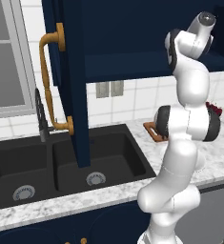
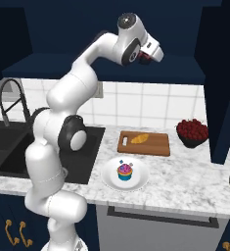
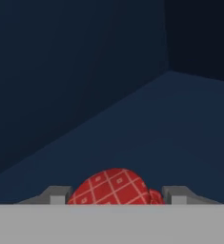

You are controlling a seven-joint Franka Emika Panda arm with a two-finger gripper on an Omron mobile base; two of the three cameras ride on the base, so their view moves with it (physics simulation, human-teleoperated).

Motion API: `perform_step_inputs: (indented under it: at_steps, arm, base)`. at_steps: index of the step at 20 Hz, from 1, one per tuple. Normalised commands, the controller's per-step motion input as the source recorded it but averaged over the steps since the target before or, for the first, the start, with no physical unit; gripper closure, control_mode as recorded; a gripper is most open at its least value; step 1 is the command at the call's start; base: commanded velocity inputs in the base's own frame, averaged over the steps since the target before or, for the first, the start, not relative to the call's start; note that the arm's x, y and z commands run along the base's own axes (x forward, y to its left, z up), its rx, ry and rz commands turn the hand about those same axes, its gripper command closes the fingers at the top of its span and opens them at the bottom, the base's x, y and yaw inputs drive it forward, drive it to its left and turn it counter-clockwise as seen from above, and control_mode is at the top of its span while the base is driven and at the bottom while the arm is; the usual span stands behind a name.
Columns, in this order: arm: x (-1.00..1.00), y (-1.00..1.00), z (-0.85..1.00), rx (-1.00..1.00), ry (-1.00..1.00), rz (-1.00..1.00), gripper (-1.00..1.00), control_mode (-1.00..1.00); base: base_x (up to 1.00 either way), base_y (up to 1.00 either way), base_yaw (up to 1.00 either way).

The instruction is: From the different types of pastries on the counter, select a croissant and place it on the cutting board. Then retrieve a jar of jam from the cabinet and place it alongside the croissant on the cutting board.

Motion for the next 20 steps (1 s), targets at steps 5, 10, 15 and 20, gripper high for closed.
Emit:
perform_step_inputs:
  at_steps: [5, 10, 15, 20]
  arm:
    - [-1.0, -0.3, 0.68, 0.01, -0.55, 0.0, 1.0, -1.0]
    - [-0.49, 0.0, 0.05, 0.0, -0.14, 0.01, 1.0, -1.0]
    - [-1.0, 0.09, 0.0, -0.03, -0.21, 0.16, 1.0, -1.0]
    - [-1.0, 0.18, -0.18, -0.05, -0.06, 0.06, 1.0, -1.0]
  base:
    - [0.0, 0.0, 0.0]
    - [0.0, 0.0, 0.0]
    - [0.0, 0.0, 0.0]
    - [0.0, 0.0, 0.0]
